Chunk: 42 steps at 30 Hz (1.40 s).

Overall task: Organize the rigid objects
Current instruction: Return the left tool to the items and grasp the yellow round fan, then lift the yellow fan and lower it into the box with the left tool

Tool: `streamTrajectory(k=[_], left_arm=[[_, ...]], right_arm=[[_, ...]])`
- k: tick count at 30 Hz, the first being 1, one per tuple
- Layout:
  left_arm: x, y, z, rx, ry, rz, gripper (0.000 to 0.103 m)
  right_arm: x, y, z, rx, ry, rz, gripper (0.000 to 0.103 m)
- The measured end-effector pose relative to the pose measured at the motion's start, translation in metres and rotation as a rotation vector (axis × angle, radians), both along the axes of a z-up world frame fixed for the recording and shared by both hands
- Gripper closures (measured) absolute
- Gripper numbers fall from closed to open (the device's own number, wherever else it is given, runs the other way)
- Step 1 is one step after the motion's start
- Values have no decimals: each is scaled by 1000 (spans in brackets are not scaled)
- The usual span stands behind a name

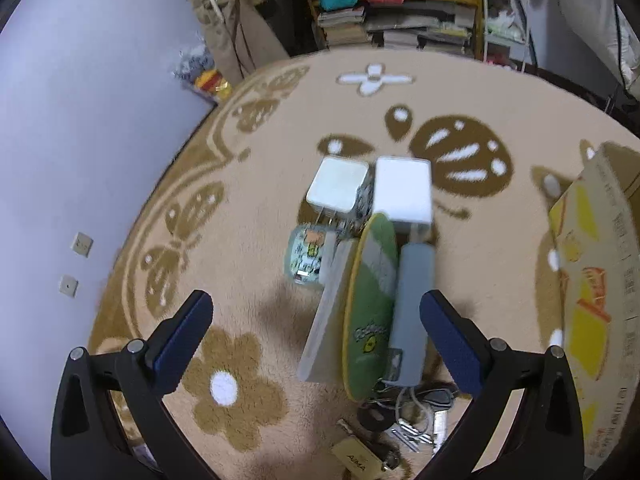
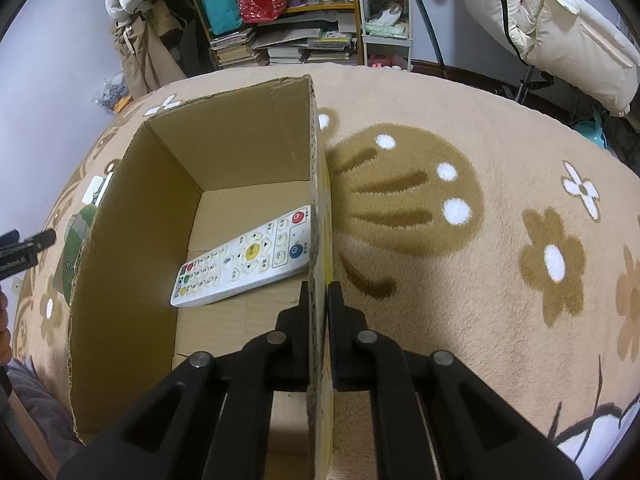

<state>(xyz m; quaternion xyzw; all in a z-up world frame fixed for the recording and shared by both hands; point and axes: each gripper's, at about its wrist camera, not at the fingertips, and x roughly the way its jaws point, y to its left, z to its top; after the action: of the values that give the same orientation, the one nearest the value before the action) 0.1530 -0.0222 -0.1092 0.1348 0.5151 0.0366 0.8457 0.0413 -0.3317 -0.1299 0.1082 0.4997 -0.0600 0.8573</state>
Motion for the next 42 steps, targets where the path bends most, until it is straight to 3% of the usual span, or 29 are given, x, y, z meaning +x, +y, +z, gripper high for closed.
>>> streamTrajectory(k=[8,12,15,20,23,28,31,42], left_arm=[[12,12,-20,-3,50,15,1],[11,12,-19,-2,53,1,19],[11,11,-17,-50,68,-22,36],[10,14,-14,-115,79,-11,41],[11,18,-14,-168,106,6,58],[13,23,-20,-226,139,31,60],[14,29,-23,-317,165,56,62],[9,19,-22,-297,158,21,81]], right_arm=[[-1,-2,-2,-1,3,1,95],[-2,-2,-2,-1,4,1,95],[-2,-2,-2,2,3,0,95],[-1,-1,-1,-1,4,1,95],[-1,-1,-1,-2,4,1,95],[-1,-1,-1,0,5,0,95],[0,-1,-1,-1,5,1,95],[0,-1,-1,0,7,0,95]])
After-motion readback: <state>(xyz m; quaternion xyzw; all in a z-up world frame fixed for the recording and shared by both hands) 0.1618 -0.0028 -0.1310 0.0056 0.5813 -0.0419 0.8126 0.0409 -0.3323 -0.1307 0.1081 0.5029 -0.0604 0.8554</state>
